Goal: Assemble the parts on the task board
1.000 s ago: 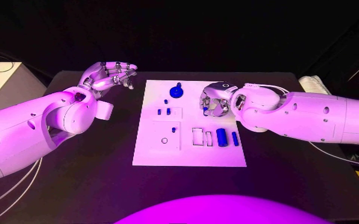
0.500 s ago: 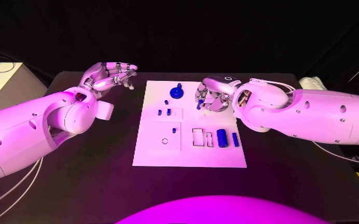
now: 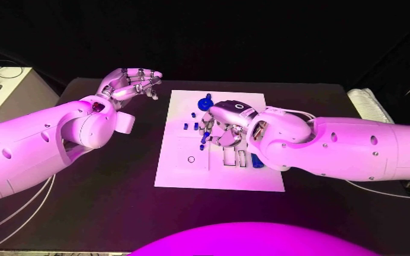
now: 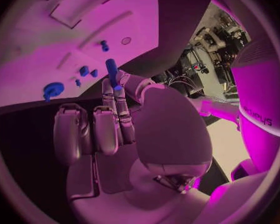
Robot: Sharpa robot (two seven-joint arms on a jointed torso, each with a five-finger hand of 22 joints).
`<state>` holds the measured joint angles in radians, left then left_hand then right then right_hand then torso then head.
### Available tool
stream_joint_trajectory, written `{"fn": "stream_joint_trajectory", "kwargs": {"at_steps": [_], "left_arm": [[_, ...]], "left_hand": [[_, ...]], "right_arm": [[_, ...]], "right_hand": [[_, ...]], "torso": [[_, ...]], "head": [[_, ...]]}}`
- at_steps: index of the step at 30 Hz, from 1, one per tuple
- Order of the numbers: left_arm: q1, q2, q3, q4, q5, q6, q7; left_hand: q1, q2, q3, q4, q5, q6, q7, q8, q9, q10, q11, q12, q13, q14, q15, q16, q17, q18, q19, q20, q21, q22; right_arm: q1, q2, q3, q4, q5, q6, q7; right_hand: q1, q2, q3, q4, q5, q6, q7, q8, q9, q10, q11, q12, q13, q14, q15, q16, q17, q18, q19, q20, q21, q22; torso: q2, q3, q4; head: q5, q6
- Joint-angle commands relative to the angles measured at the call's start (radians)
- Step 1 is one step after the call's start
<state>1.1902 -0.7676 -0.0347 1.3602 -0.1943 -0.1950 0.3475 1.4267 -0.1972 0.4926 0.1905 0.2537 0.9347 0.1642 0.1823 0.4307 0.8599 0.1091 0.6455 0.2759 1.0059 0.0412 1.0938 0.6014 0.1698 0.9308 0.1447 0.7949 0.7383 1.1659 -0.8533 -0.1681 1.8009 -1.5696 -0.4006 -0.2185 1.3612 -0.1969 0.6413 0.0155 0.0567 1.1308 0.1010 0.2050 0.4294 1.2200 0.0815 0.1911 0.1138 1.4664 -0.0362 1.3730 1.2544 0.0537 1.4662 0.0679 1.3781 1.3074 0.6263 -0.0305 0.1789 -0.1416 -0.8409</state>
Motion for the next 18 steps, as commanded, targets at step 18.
{"fn": "stream_joint_trajectory", "kwargs": {"at_steps": [18], "left_arm": [[0.001,0.009,0.001,0.005,0.003,0.016,0.005]], "left_hand": [[0.001,0.013,-0.007,-0.001,0.001,0.003,0.001,0.0,0.0,0.006,-0.001,-0.004,-0.002,-0.005,0.003,-0.006,0.0,0.014,0.008,-0.002,-0.004,-0.002]], "right_arm": [[-0.086,0.11,-0.006,-0.064,-0.078,0.012,0.008]], "right_hand": [[0.006,0.015,0.002,-0.009,0.005,-0.005,0.006,0.003,0.003,0.049,-0.044,-0.005,0.021,0.044,-0.004,0.004,-0.003,-0.019,0.068,-0.009,-0.008,0.217]], "torso": [[0.001,0.0001,0.001]], "head": [[0.03,-0.016]]}}
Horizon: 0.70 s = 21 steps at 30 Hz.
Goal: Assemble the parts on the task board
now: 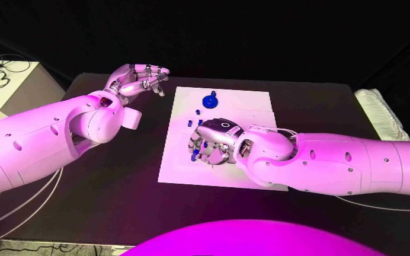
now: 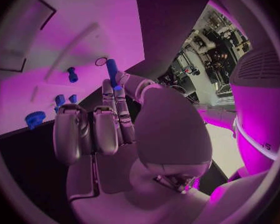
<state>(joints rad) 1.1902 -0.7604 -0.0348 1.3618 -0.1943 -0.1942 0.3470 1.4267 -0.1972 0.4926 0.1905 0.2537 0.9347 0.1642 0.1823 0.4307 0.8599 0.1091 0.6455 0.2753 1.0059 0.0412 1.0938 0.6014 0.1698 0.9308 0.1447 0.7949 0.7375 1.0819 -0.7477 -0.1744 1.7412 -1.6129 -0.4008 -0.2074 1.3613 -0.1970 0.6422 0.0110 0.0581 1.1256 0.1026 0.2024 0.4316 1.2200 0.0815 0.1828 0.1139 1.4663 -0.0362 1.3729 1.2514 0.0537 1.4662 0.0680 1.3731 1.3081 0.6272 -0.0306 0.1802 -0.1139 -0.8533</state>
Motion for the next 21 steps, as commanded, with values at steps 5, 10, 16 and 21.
{"fn": "stream_joint_trajectory", "kwargs": {"at_steps": [5,10,16,21], "left_arm": [[0.001,0.001,0.001,0.004,0.002,0.015,0.006],[0.001,0.0,0.001,0.004,0.002,0.015,0.005],[0.001,-0.002,0.001,0.005,0.002,0.015,0.005],[0.001,-0.003,0.001,0.005,0.002,0.015,0.004]], "left_hand": [[0.001,0.013,-0.007,-0.001,0.001,0.003,0.001,0.0,0.0,0.006,-0.001,-0.004,-0.001,-0.005,0.003,-0.006,0.0,0.014,0.008,-0.002,-0.004,-0.001],[0.001,0.013,-0.007,-0.001,0.001,0.003,0.001,0.0,0.0,0.006,-0.001,-0.004,-0.001,-0.005,0.003,-0.006,0.0,0.014,0.008,-0.002,-0.004,-0.001],[0.001,0.014,-0.009,0.0,0.001,0.004,0.001,0.001,0.001,0.007,-0.001,-0.004,-0.002,-0.005,0.003,-0.007,0.001,0.014,0.008,-0.002,-0.004,-0.001],[0.001,0.014,-0.009,0.0,0.001,0.004,0.001,0.001,0.001,0.007,-0.001,-0.004,-0.002,-0.005,0.003,-0.007,0.001,0.014,0.008,-0.002,-0.004,-0.001]], "right_arm": [[-0.004,0.011,0.0,-0.01,-0.045,0.011,-0.009],[-0.004,0.015,0.0,-0.017,-0.061,0.006,-0.022],[-0.004,0.016,0.0,-0.02,-0.077,-0.009,-0.035],[-0.004,0.012,0.0,-0.022,-0.087,-0.01,-0.039]], "right_hand": [[0.006,0.015,0.002,-0.006,0.004,-0.001,0.005,0.006,0.002,0.049,-0.044,0.002,0.021,0.044,-0.004,0.003,-0.001,-0.019,0.068,-0.009,-0.004,0.216],[0.006,0.015,0.002,-0.006,0.004,-0.001,0.005,0.006,0.002,0.049,-0.044,0.002,0.021,0.044,-0.004,0.003,-0.001,-0.019,0.068,-0.009,-0.004,0.216],[0.004,0.016,0.002,-0.006,0.004,-0.002,0.005,0.006,0.002,0.048,-0.043,0.0,0.021,0.044,-0.004,0.004,-0.001,-0.019,0.068,-0.009,-0.005,0.216],[0.003,0.015,0.001,-0.007,0.003,-0.002,0.006,0.006,0.002,0.048,-0.043,0.0,0.021,0.044,-0.003,0.004,0.0,-0.019,0.068,-0.009,-0.004,0.216]], "torso": [[0.0,0.0006,-0.0004],[0.0,-0.0003,-0.0001],[0.0,0.0,-0.0003],[0.0,0.0006,-0.0004]], "head": [[0.004,-0.005],[0.003,-0.007],[0.004,-0.009],[0.005,-0.011]]}}
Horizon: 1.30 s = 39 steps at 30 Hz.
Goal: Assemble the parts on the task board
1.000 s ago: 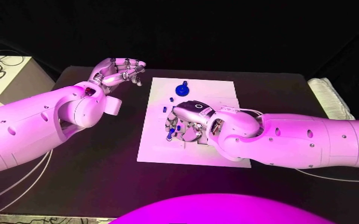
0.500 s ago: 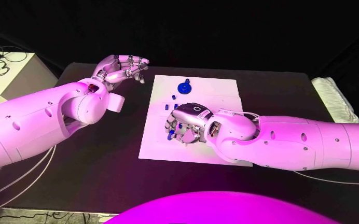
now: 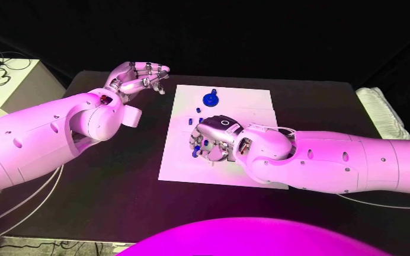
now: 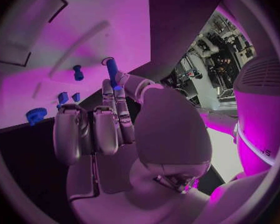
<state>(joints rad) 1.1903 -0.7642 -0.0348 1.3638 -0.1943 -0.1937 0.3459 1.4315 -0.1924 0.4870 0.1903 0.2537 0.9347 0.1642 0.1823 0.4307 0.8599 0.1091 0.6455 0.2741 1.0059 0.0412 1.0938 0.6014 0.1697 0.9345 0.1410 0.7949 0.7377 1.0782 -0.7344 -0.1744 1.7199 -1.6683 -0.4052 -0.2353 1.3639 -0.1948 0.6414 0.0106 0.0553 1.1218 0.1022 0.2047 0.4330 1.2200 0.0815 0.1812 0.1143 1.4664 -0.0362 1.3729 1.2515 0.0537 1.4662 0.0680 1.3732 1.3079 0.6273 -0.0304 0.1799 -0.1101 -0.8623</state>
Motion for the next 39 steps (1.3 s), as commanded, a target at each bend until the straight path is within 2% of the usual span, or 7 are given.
{"fn": "stream_joint_trajectory", "kwargs": {"at_steps": [1,10,20,23,33,39], "left_arm": [[0.001,0.0,0.001,0.003,0.002,0.014,0.005],[0.001,-0.001,0.001,0.003,0.002,0.014,0.005],[0.001,0.001,0.001,0.003,0.002,0.013,0.005],[0.001,0.002,0.001,0.003,0.002,0.014,0.005],[0.001,0.0,0.001,0.004,0.002,0.013,0.005],[0.001,-0.001,0.001,0.004,0.002,0.013,0.004]], "left_hand": [[-0.003,0.009,-0.003,0.0,0.001,0.004,0.001,0.001,0.001,0.007,-0.001,-0.004,-0.001,-0.005,0.003,-0.007,0.001,0.014,0.005,0.002,-0.004,-0.001],[-0.003,0.009,-0.003,0.0,0.001,0.004,0.001,0.001,0.001,0.007,-0.001,-0.004,-0.001,-0.005,0.003,-0.007,0.001,0.014,0.005,0.002,-0.004,-0.001],[-0.003,0.009,-0.003,0.0,0.001,0.004,0.001,0.001,0.001,0.007,-0.001,-0.004,-0.001,-0.005,0.003,-0.007,0.001,0.014,0.005,0.002,-0.004,-0.001],[-0.003,0.009,-0.003,0.0,0.001,0.004,0.001,0.001,0.001,0.007,-0.001,-0.004,-0.001,-0.005,0.003,-0.007,0.001,0.014,0.005,0.002,-0.004,-0.001],[-0.003,0.009,-0.003,0.0,0.001,0.004,0.001,0.001,0.001,0.007,-0.001,-0.004,-0.001,-0.005,0.003,-0.007,0.001,0.014,0.005,0.002,-0.004,-0.001],[-0.003,0.009,-0.003,0.0,0.001,0.004,0.001,0.001,0.001,0.007,-0.001,-0.004,-0.001,-0.005,0.003,-0.007,0.001,0.014,0.005,0.002,-0.004,-0.001]], "right_arm": [[-0.001,-0.002,0.0,-0.001,-0.033,-0.005,-0.012],[-0.001,-0.007,0.0,-0.005,-0.038,0.01,-0.016],[-0.001,0.006,0.0,-0.011,-0.043,0.06,-0.015],[-0.001,0.009,0.0,-0.01,-0.041,0.055,-0.009],[-0.003,0.006,-0.001,0.003,-0.038,0.007,0.003],[-0.004,0.005,-0.001,0.005,-0.04,0.0,0.0]], "right_hand": [[0.0,0.013,0.002,-0.006,0.006,0.002,0.006,0.003,0.001,0.048,-0.043,0.002,0.021,0.044,-0.003,0.004,0.0,-0.019,0.068,-0.009,-0.004,0.216],[-0.002,0.012,0.002,-0.007,0.005,0.002,0.006,0.004,0.002,0.049,-0.043,0.001,0.021,0.044,-0.003,0.004,-0.001,-0.019,0.068,-0.009,-0.004,0.216],[-0.013,0.007,-0.002,-0.008,0.002,0.001,0.005,0.004,0.004,0.05,-0.043,-0.004,0.023,0.044,-0.002,0.003,-0.002,-0.019,0.068,-0.008,-0.005,0.216],[-0.015,0.006,-0.003,-0.008,0.002,0.001,0.004,0.004,0.005,0.05,-0.043,-0.004,0.023,0.044,-0.002,0.004,-0.001,-0.019,0.068,-0.008,-0.006,0.216],[-0.016,0.006,-0.003,-0.008,0.002,0.002,0.004,0.005,0.005,0.051,-0.043,-0.005,0.024,0.044,-0.002,0.004,0.0,-0.019,0.068,-0.008,-0.004,0.216],[-0.016,0.006,-0.002,-0.009,0.003,0.003,0.003,0.005,0.006,0.052,-0.044,-0.005,0.024,0.044,-0.003,0.005,0.0,-0.019,0.068,-0.008,-0.004,0.216]], "torso": [[0.0,0.0004,0.0002],[-0.001,0.0004,-0.0004],[-0.001,-0.0007,0.0003],[-0.001,-0.0014,0.0012],[-0.001,0.0,0.0002],[0.0,0.0005,-0.0004]], "head": [[0.001,-0.002],[0.002,-0.003],[0.002,-0.003],[0.002,-0.003],[0.004,-0.001],[0.005,-0.001]]}}
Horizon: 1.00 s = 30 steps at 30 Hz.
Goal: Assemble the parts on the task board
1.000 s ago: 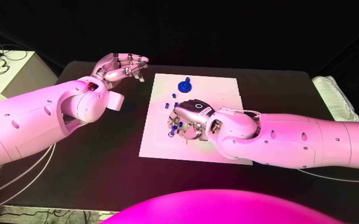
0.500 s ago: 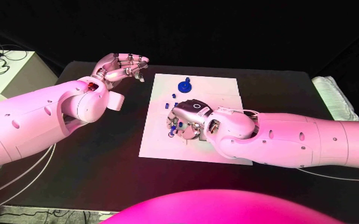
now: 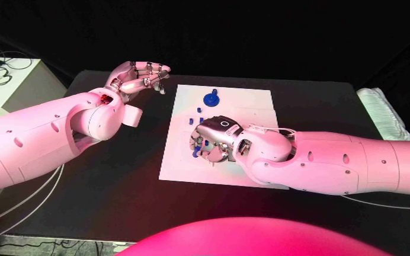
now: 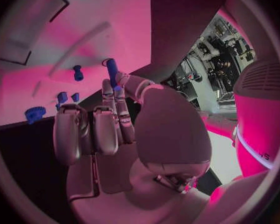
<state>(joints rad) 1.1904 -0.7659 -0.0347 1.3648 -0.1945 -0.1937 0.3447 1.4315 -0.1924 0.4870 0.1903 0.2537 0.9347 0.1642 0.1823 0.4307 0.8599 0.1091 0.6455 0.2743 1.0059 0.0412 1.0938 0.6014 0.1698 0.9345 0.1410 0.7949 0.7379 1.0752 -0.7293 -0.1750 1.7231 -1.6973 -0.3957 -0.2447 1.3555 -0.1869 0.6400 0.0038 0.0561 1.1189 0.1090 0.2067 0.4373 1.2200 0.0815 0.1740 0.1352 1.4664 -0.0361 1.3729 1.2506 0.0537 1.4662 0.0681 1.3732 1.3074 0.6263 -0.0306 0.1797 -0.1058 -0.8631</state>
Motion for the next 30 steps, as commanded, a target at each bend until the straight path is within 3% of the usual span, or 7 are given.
{"fn": "stream_joint_trajectory", "kwargs": {"at_steps": [1,17,23,26,30], "left_arm": [[0.001,0.001,0.001,0.003,0.002,0.014,0.005],[0.001,-0.002,0.001,0.006,0.002,0.015,0.002],[0.001,-0.004,0.001,0.007,0.002,0.014,0.001],[0.001,-0.004,0.001,0.007,0.001,0.014,0.0],[0.001,-0.004,0.001,0.007,0.001,0.015,-0.001]], "left_hand": [[-0.002,0.013,-0.005,0.002,0.001,0.004,0.0,0.001,0.001,0.007,-0.002,-0.005,-0.002,-0.004,0.003,-0.008,0.001,0.014,0.006,0.001,-0.006,-0.002],[-0.002,0.013,-0.005,0.002,0.001,0.004,0.0,0.001,0.001,0.007,-0.002,-0.005,-0.003,-0.004,0.003,-0.008,0.001,0.014,0.006,0.001,-0.006,-0.002],[-0.002,0.013,-0.005,0.002,0.001,0.004,0.0,0.001,0.001,0.007,-0.002,-0.005,-0.003,-0.004,0.003,-0.008,0.001,0.014,0.006,0.001,-0.006,-0.002],[-0.002,0.013,-0.005,0.002,0.001,0.004,0.0,0.001,0.001,0.007,-0.002,-0.005,-0.003,-0.004,0.003,-0.008,0.001,0.014,0.006,0.001,-0.006,-0.002],[-0.002,0.014,-0.006,0.003,0.001,0.004,0.0,0.001,0.001,0.007,-0.001,-0.005,-0.003,-0.004,0.003,-0.008,0.001,0.013,0.006,0.001,-0.006,-0.003]], "right_arm": [[-0.002,0.0,0.0,0.002,-0.012,-0.008,0.008],[-0.003,0.021,-0.002,-0.027,-0.043,0.085,-0.033],[-0.004,0.026,-0.003,-0.032,-0.056,0.09,-0.035],[-0.004,0.027,-0.004,-0.031,-0.053,0.083,-0.021],[-0.004,0.027,-0.004,-0.032,-0.039,0.071,0.002]], "right_hand": [[-0.008,-0.002,-0.001,-0.002,0.002,0.006,-0.004,0.003,0.001,0.052,-0.044,0.002,0.003,0.044,-0.003,0.005,0.001,-0.019,0.068,-0.008,-0.004,0.217],[-0.018,-0.007,-0.002,-0.003,0.001,-0.001,-0.003,0.0,0.002,0.049,-0.042,-0.005,0.004,0.042,-0.002,0.001,-0.005,-0.017,0.066,-0.007,-0.013,0.215],[-0.025,-0.01,-0.002,-0.002,0.0,-0.005,-0.003,-0.003,0.002,0.046,-0.041,-0.01,0.004,0.042,-0.001,0.001,-0.007,-0.016,0.065,-0.007,-0.019,0.213],[-0.047,-0.029,-0.005,0.002,-0.001,-0.02,-0.001,-0.013,0.0,0.032,-0.035,-0.026,0.003,0.042,0.004,0.002,-0.004,-0.016,0.063,-0.004,-0.024,0.212],[-0.1,-0.081,-0.035,0.02,0.007,-0.077,0.011,-0.047,-0.012,-0.031,-0.014,-0.067,-0.006,0.036,0.022,-0.008,-0.024,-0.004,0.046,0.009,-0.102,0.194]], "torso": [[0.001,0.0006,-0.0003],[0.003,0.0009,0.0007],[0.001,0.0005,-0.0002],[0.001,0.0005,-0.0009],[0.0,0.0006,-0.0015]], "head": [[0.001,0.0],[0.003,-0.006],[0.004,-0.009],[0.005,-0.01],[0.004,-0.01]]}}
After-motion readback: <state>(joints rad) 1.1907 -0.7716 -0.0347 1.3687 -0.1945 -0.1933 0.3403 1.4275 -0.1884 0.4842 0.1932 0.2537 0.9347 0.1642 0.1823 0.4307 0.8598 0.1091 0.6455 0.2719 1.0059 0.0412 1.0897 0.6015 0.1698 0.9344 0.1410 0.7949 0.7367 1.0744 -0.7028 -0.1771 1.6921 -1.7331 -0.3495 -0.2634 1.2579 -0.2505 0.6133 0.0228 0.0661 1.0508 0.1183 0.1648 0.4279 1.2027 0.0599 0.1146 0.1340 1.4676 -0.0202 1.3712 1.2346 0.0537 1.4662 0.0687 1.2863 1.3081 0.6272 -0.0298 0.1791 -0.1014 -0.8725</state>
